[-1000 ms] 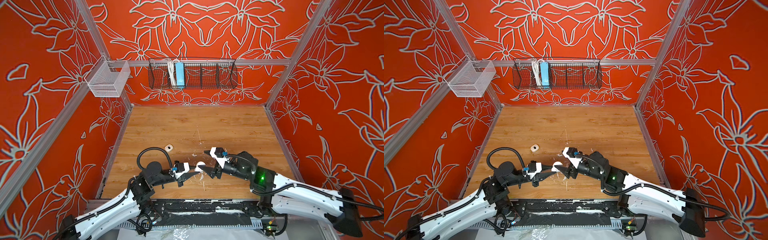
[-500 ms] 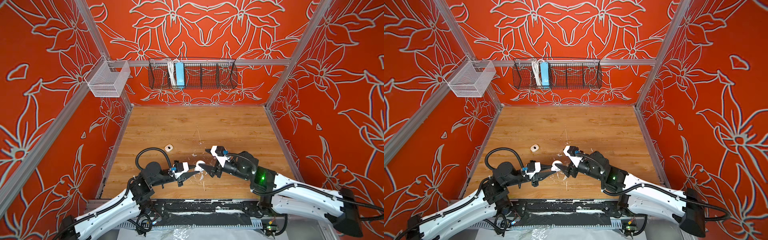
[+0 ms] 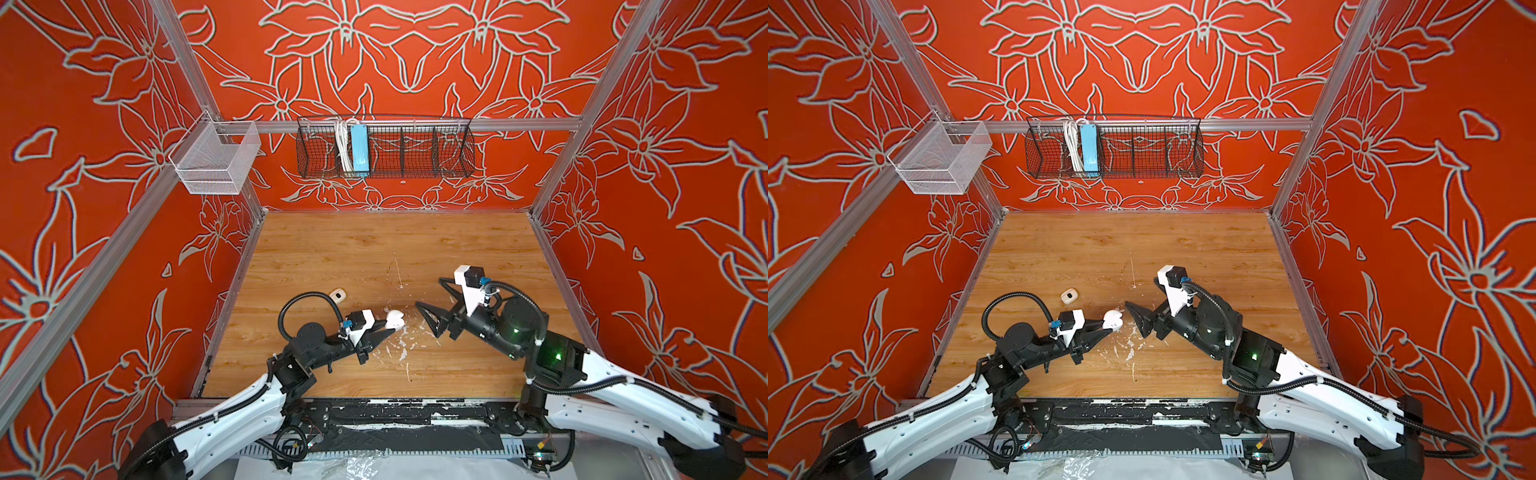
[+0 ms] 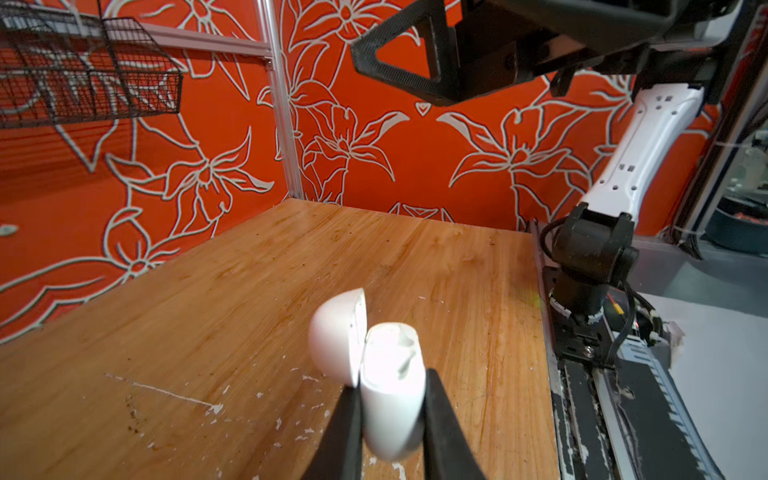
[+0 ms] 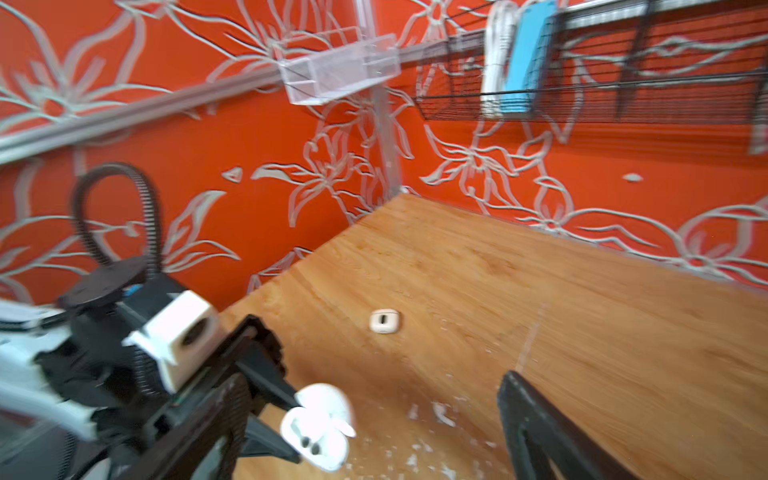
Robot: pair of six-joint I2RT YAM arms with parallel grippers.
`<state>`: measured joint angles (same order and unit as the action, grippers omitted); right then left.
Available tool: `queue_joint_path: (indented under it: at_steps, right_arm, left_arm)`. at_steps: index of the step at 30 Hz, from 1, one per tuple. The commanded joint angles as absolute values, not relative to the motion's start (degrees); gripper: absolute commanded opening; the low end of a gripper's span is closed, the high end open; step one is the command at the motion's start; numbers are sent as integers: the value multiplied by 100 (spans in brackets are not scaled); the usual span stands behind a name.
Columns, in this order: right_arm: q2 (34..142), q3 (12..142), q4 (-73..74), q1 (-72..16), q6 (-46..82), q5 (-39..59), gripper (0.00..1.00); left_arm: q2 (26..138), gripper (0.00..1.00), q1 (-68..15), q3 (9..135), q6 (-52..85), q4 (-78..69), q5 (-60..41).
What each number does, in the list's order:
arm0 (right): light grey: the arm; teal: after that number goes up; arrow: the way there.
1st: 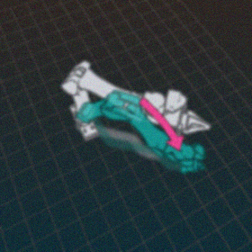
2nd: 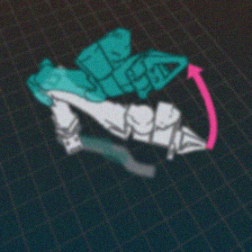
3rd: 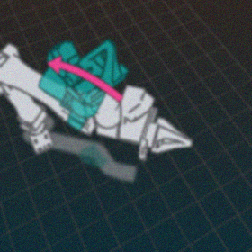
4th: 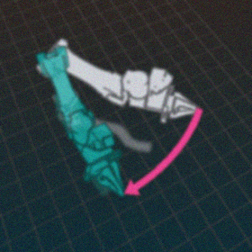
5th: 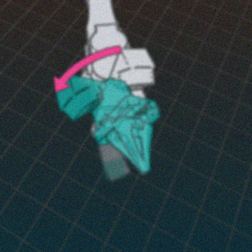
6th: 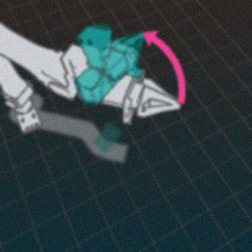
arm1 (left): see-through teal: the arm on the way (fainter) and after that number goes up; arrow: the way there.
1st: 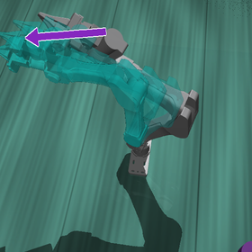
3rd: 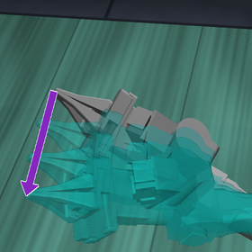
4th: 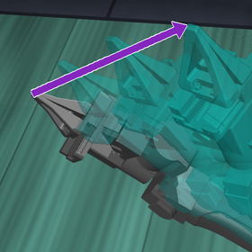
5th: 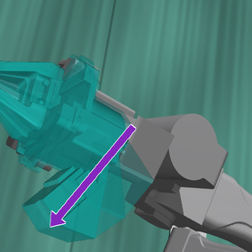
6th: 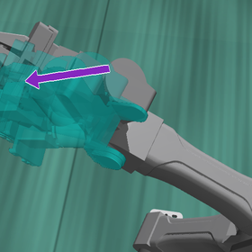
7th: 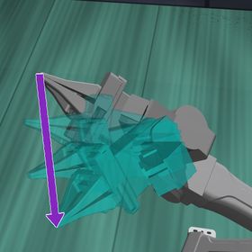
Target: Insert the wireless bluetooth earbuds into the charging case
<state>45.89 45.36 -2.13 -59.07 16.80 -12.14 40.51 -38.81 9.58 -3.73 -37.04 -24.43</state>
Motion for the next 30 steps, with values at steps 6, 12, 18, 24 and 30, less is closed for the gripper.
queue_joint_path:
  at_steps: [6, 12, 18, 24, 30]
  right_arm:
    - [5876, 5237, -2234, -4972, 2974, -1743, 98]
    - [7316, 5622, -2534, -4642, 2887, -1051, 92]
    - [8572, 5763, -2608, -4290, 2987, -695, 70]
    - [9080, 5722, -2570, -4254, 2945, -545, 66]
    - [9349, 5613, -2733, -4254, 3007, -1010, 66]
  left_arm:
    - [4517, 0, -3152, 254, 551, -6046, -2352]
    - [4088, 0, -3015, -103, 337, -6273, -2008]
    - [3270, 0, -3093, 230, -316, -5000, -2915]
    - [3221, 0, -3199, 233, -350, -4993, -2708]
    - [3031, 0, -3226, 220, -308, -4879, -2568]
